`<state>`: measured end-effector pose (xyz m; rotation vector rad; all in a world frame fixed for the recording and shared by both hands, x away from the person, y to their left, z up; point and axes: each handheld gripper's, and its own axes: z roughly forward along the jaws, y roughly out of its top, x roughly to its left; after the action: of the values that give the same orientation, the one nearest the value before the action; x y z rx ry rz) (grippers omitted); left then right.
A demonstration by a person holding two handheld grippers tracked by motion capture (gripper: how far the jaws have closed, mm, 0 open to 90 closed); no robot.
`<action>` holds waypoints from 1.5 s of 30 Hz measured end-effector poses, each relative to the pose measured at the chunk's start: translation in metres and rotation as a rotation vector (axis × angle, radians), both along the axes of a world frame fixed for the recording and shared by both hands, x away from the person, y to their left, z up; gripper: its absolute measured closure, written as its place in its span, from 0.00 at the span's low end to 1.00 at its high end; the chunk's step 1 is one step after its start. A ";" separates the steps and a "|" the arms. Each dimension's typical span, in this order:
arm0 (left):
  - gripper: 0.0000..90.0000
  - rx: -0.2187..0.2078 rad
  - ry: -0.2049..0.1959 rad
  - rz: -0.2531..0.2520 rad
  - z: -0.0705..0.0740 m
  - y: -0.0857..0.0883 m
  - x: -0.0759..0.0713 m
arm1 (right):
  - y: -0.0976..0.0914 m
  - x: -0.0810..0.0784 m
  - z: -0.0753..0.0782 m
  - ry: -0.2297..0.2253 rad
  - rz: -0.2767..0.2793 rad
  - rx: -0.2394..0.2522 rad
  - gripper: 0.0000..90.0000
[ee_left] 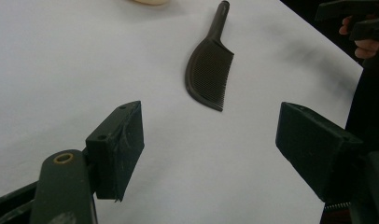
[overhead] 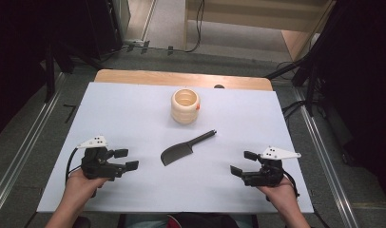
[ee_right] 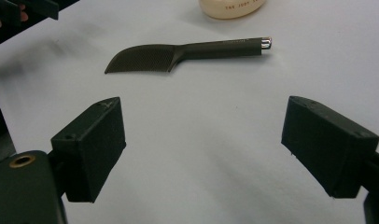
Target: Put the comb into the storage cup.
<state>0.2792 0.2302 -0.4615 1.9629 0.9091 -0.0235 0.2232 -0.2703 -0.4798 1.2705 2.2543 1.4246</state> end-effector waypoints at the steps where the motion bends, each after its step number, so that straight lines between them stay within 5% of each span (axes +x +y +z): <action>1: 0.27 0.000 0.000 0.000 0.000 0.000 0.000 | 0.000 0.000 0.000 0.001 0.001 0.000 0.13; 45: 0.27 0.005 -0.007 -0.008 0.000 -0.006 0.004 | -0.005 0.003 -0.004 0.026 -0.017 0.036 0.14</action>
<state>0.2834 0.2245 -0.4615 1.9704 0.8975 -0.0188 0.2264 -0.2758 -0.4838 1.3232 2.2390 1.4568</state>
